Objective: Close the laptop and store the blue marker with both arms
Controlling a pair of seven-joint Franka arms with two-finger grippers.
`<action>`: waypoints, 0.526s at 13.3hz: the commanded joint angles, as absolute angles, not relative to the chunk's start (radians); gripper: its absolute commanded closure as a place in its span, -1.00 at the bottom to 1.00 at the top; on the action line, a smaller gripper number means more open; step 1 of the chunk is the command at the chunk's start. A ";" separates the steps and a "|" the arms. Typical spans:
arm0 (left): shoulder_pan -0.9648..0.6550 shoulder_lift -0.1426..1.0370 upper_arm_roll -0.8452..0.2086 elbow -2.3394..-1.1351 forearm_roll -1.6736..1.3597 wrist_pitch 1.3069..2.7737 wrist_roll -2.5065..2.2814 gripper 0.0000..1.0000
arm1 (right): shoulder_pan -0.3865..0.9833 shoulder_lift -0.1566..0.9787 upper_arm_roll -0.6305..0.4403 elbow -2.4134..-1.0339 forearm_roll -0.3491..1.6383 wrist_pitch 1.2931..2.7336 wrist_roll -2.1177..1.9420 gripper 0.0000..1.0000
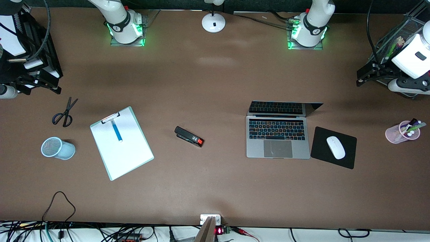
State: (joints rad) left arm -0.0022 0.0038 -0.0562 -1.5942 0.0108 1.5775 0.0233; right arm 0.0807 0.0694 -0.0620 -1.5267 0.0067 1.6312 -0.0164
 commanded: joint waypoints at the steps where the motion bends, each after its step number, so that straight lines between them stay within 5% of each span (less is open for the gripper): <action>1: 0.008 -0.011 -0.067 -1.608 0.023 1.582 0.038 -1.00 | 0.080 0.063 -0.058 -1.517 -0.003 1.623 -0.020 -1.00; 7: 0.009 -0.011 -0.067 -1.605 0.021 1.577 0.040 -1.00 | 0.077 0.083 -0.057 -1.528 -0.014 1.618 -0.044 -1.00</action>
